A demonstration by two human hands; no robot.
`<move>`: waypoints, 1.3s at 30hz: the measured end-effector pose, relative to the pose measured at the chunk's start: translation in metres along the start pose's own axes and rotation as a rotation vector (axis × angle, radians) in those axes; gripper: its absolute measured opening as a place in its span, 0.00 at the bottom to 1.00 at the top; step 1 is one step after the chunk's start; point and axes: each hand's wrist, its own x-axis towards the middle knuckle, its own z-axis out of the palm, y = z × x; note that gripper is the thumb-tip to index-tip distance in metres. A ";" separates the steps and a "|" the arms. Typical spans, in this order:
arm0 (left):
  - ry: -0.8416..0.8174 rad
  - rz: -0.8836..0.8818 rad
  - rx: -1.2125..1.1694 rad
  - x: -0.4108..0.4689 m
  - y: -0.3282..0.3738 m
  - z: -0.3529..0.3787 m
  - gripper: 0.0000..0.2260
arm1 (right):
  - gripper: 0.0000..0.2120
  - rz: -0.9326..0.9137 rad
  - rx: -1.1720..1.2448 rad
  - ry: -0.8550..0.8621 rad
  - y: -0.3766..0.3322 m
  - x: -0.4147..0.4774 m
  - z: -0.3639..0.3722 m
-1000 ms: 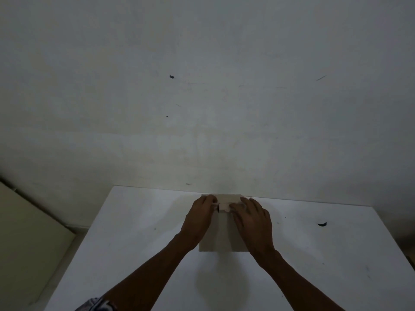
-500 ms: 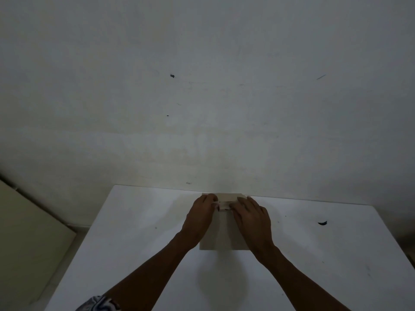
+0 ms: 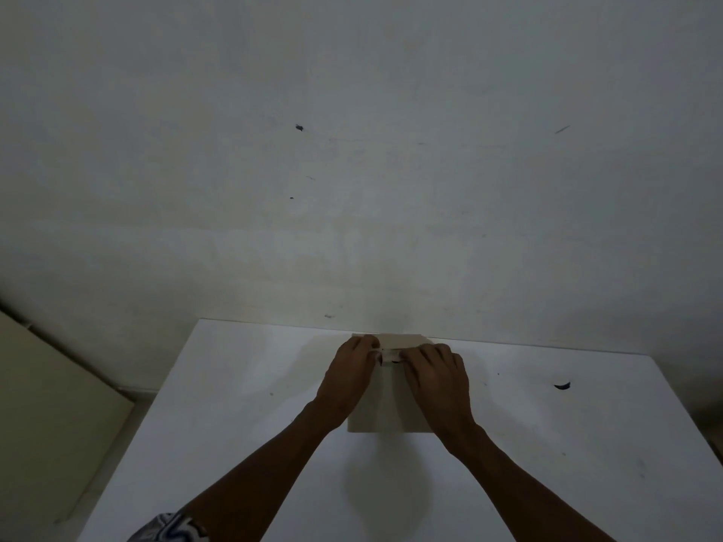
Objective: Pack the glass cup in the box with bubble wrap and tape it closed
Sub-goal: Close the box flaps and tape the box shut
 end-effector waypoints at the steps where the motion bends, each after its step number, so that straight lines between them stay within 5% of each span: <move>1: -0.002 -0.004 -0.003 0.000 0.000 0.000 0.08 | 0.10 0.000 0.007 -0.004 0.000 0.002 0.000; 9: 0.006 0.000 -0.021 0.002 0.001 -0.001 0.08 | 0.15 -0.016 0.071 -0.027 -0.003 0.001 -0.001; 39: -0.016 -0.005 -0.011 -0.002 0.004 -0.003 0.08 | 0.12 -0.039 0.123 -0.003 -0.005 -0.011 -0.001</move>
